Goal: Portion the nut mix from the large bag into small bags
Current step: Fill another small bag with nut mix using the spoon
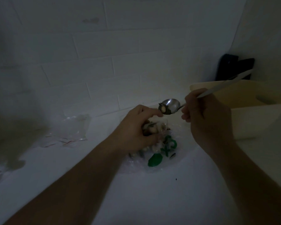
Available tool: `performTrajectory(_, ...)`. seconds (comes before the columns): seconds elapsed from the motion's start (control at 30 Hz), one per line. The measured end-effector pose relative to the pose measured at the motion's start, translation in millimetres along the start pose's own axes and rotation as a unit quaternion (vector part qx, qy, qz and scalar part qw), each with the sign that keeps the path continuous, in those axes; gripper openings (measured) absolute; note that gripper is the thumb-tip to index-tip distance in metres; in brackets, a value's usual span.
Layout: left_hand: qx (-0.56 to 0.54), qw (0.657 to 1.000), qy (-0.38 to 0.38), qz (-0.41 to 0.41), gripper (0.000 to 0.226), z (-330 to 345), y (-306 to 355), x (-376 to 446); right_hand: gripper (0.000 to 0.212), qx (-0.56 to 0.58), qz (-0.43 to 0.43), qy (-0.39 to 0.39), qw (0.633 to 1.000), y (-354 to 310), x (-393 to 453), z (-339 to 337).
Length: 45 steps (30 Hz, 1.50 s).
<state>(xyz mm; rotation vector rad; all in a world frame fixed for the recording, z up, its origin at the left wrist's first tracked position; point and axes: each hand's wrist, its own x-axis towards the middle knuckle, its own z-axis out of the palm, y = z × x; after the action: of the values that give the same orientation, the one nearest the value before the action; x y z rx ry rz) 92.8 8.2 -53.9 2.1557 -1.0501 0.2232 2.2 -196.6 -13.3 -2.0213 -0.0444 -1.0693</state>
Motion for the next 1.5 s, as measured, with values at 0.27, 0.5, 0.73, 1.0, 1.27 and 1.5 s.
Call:
performTrajectory(0.27, -0.009, 0.989, -0.096, -0.109, 0.075, 2.8, -0.3, 14.1, 0.034, -0.021, -0.014, -0.012, 1.0, -3.3, 1.6, -2.1)
performTrajectory(0.5, -0.141, 0.972, -0.061, -0.178, 0.037, -4.0, 5.1, 14.1, 0.037, -0.023, -0.023, -0.012, 0.999, -3.6, 2.1, -4.4)
performTrajectory(0.73, -0.126, 0.967, 0.014, -0.221, 0.046, 5.9, 5.8, 16.8, 0.035, -0.075, -0.139, -0.039, 0.987, -6.5, 2.1, -4.5)
performTrajectory(1.0, -0.097, 0.965, 0.081, -0.229, 0.047, 11.1, 7.4, 17.0, 0.019, -0.003, -0.211, -0.097, 0.973, 1.6, -7.8, 8.3)
performTrajectory(1.27, -0.127, 0.954, 0.109, -0.249, 0.047, 7.7, 3.2, 16.5, 0.02, -0.013, -0.284, -0.121, 0.951, 7.1, -4.6, 7.7)
performTrajectory(1.5, -0.133, 0.951, 0.114, -0.256, 0.047, 4.9, 4.1, 16.4, 0.017, 0.029, -0.235, -0.134, 0.962, 12.6, -3.1, 5.9)
